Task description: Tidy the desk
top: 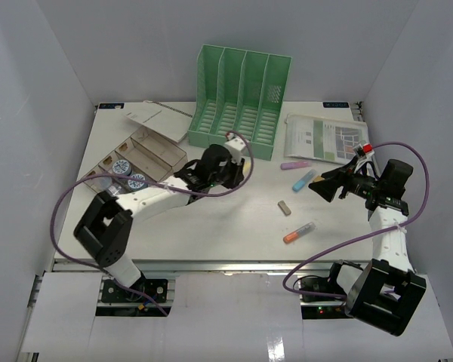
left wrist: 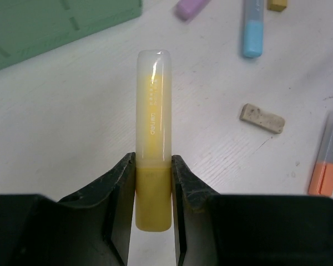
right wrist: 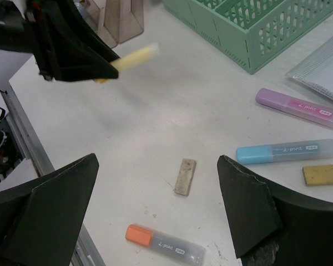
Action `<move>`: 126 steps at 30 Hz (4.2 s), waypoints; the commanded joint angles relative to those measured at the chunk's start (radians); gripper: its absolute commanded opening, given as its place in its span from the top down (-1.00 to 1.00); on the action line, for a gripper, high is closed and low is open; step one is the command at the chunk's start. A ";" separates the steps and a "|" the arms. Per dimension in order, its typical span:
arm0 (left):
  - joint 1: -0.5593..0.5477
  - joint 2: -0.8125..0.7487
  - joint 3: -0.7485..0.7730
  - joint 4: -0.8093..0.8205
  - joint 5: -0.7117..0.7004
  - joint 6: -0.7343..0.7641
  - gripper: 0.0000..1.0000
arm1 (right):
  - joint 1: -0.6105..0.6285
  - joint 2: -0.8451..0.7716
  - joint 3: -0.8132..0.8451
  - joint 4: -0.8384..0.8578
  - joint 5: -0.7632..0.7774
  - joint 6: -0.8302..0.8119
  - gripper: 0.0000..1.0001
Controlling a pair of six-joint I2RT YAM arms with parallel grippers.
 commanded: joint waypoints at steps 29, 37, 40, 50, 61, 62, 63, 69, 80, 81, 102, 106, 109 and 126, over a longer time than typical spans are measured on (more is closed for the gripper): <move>0.742 -0.103 0.031 -0.310 -0.267 -0.727 1.00 | -0.007 -0.016 0.013 0.022 -0.024 0.003 -0.88; 0.763 -0.017 0.099 -0.336 -0.259 -0.748 1.00 | -0.008 -0.015 0.013 0.021 -0.020 0.001 -0.88; 0.771 0.007 0.109 -0.336 -0.264 -0.741 1.00 | -0.008 -0.014 0.013 0.022 -0.020 0.001 -0.88; 0.782 0.044 0.109 -0.335 -0.261 -0.731 0.86 | -0.008 -0.012 0.013 0.021 -0.015 0.001 -0.88; 0.788 0.027 0.092 -0.298 -0.197 -0.690 -0.43 | -0.007 -0.002 0.010 0.017 -0.015 -0.004 -0.87; 0.788 0.019 0.090 -0.291 -0.187 -0.685 -0.48 | -0.007 -0.002 0.009 0.016 -0.015 -0.006 -0.87; 0.788 0.012 0.088 -0.287 -0.180 -0.680 -0.50 | -0.008 0.000 0.009 0.016 -0.014 -0.007 -0.87; 0.788 -0.065 0.070 -0.238 -0.003 -0.532 -0.53 | -0.008 0.025 0.031 -0.068 -0.009 -0.095 -0.86; 0.788 -0.456 -0.306 0.033 0.854 -0.226 -0.89 | 0.325 0.176 0.206 -0.321 0.652 -0.292 -1.00; 0.788 -0.493 -0.341 0.033 0.878 -0.219 -0.93 | 0.364 0.200 0.231 -0.331 0.724 -0.306 -1.00; 0.788 -0.873 -0.553 -0.002 0.753 -0.133 -0.96 | 0.475 0.830 0.825 -0.664 0.602 -1.172 -0.67; 0.788 -0.888 -0.554 -0.007 0.737 -0.128 -0.96 | 0.482 0.907 0.886 -0.666 0.659 -1.175 -0.60; 0.788 -0.893 -0.552 -0.006 0.733 -0.127 -0.96 | 0.484 0.938 0.880 -0.637 0.697 -1.173 -0.59; 0.788 -0.892 -0.562 0.020 0.750 -0.154 -0.96 | 0.506 1.005 0.792 -0.518 0.798 -1.149 -0.49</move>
